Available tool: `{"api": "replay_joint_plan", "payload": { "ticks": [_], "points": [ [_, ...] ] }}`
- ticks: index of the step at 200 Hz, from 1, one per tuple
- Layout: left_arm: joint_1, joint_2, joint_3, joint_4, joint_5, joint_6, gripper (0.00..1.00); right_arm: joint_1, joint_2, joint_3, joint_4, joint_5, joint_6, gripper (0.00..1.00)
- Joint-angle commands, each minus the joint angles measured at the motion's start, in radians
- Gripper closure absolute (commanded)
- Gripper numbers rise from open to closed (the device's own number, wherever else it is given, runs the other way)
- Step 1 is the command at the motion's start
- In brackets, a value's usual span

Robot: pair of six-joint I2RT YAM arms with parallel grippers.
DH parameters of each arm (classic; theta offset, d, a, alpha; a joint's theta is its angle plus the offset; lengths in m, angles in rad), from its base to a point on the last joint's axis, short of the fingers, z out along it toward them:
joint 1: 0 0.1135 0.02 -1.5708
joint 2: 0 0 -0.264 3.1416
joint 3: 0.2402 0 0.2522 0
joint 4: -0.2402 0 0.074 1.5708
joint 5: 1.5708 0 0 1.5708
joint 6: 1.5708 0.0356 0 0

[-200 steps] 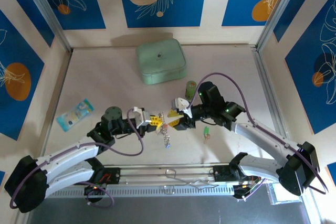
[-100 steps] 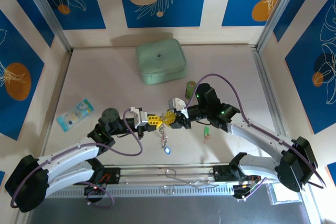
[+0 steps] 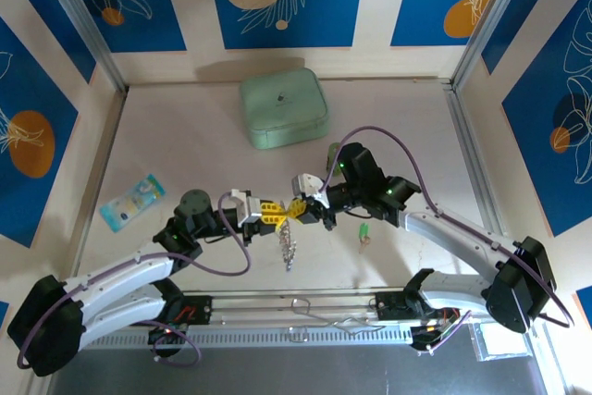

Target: Put the keys on the keyring

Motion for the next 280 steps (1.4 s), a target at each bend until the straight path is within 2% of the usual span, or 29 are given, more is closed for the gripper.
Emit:
{"api": "replay_joint_plan", "payload": {
  "ticks": [1, 60, 106, 154, 171, 194, 206, 213, 224, 232, 252, 280],
  "points": [
    [0.002, -0.001, 0.041, -0.050, 0.036, 0.033, 0.85, 0.019, 0.014, 0.056, -0.113, 0.005, -0.070, 1.00],
    [0.002, -0.005, 0.053, -0.071, 0.035, 0.048, 0.87, 0.025, 0.021, 0.080, -0.169, 0.031, -0.100, 1.00],
    [0.001, -0.007, 0.055, -0.087, 0.034, 0.056, 0.93, 0.027, 0.020, 0.086, -0.171, 0.018, -0.090, 1.00],
    [0.001, 0.023, 0.072, -0.119, 0.042, 0.064, 0.87, 0.031, 0.022, 0.086, -0.120, -0.005, -0.055, 1.00],
    [0.001, 0.026, 0.070, -0.111, 0.045, 0.065, 0.90, 0.034, 0.027, 0.089, -0.118, -0.008, -0.054, 1.00],
    [0.001, 0.023, 0.072, -0.111, 0.046, 0.073, 1.00, 0.036, 0.033, 0.088, -0.115, -0.009, -0.051, 1.00],
    [0.001, 0.019, 0.076, -0.118, 0.042, 0.081, 1.00, 0.035, 0.028, 0.077, -0.093, 0.014, -0.039, 1.00],
    [0.002, 0.013, 0.075, -0.120, 0.034, 0.083, 1.00, 0.028, 0.019, 0.062, -0.071, 0.029, -0.024, 0.92],
    [0.002, 0.002, 0.072, -0.122, 0.016, 0.089, 1.00, 0.005, -0.005, 0.030, -0.029, 0.031, 0.012, 0.69],
    [0.002, -0.009, 0.069, -0.123, -0.004, 0.089, 1.00, -0.019, -0.029, -0.003, 0.013, 0.032, 0.049, 0.60],
    [0.001, -0.026, 0.066, -0.136, -0.046, 0.093, 1.00, -0.077, -0.093, -0.093, 0.133, 0.071, 0.180, 0.54],
    [0.000, -0.027, 0.080, -0.169, -0.099, 0.079, 1.00, -0.106, -0.151, -0.160, 0.189, 0.166, 0.406, 0.55]
  ]
}}
